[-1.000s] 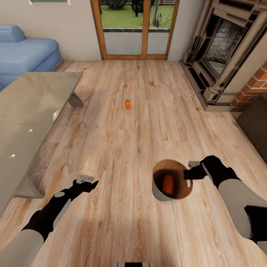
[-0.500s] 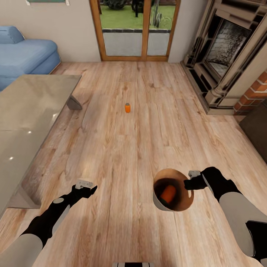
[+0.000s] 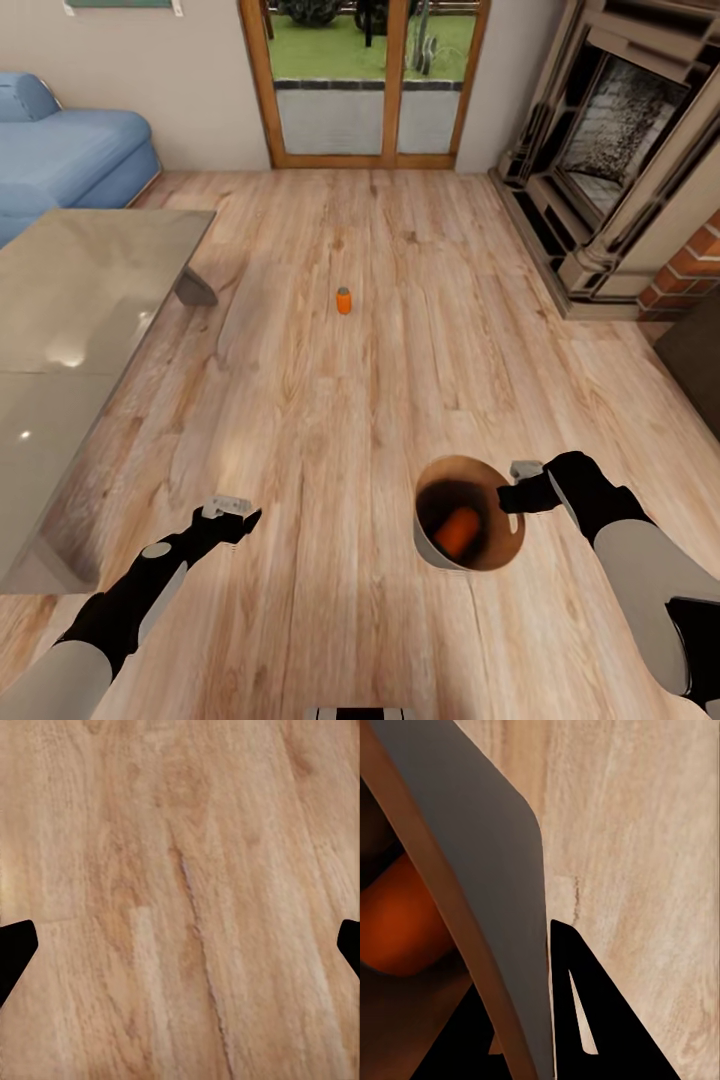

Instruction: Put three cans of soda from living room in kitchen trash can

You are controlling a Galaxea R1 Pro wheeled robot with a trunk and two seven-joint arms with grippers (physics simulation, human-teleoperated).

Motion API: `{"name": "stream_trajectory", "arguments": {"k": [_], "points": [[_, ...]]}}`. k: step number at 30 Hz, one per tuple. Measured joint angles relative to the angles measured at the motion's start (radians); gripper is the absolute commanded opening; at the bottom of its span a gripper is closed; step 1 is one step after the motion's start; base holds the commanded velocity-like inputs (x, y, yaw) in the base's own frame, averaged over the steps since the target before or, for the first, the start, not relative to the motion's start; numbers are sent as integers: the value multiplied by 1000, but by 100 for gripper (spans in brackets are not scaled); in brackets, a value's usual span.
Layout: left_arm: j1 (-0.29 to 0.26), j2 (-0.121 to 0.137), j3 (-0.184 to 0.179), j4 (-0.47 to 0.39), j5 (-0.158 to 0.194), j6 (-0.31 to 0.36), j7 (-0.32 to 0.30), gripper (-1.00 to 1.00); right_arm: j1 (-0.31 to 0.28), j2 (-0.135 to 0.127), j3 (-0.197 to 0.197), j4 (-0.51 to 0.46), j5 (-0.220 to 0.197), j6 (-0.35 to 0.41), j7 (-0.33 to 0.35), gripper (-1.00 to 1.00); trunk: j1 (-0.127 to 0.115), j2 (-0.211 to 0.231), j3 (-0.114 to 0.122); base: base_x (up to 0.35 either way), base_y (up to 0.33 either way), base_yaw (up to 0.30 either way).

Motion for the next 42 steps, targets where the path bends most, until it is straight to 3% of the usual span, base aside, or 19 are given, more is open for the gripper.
{"name": "stream_trajectory", "arguments": {"k": [33, 42], "points": [[2, -1, -4, 1, -4, 0, 0, 100, 1, 1, -3, -2, -6, -1, 9, -100, 0, 0, 0, 323, -3, 0], [1, -13, -4, 1, -6, 0, 0, 100, 1, 1, -4, -2, -5, -2, 9, -100, 0, 0, 0, 323, -109, 0]]}}
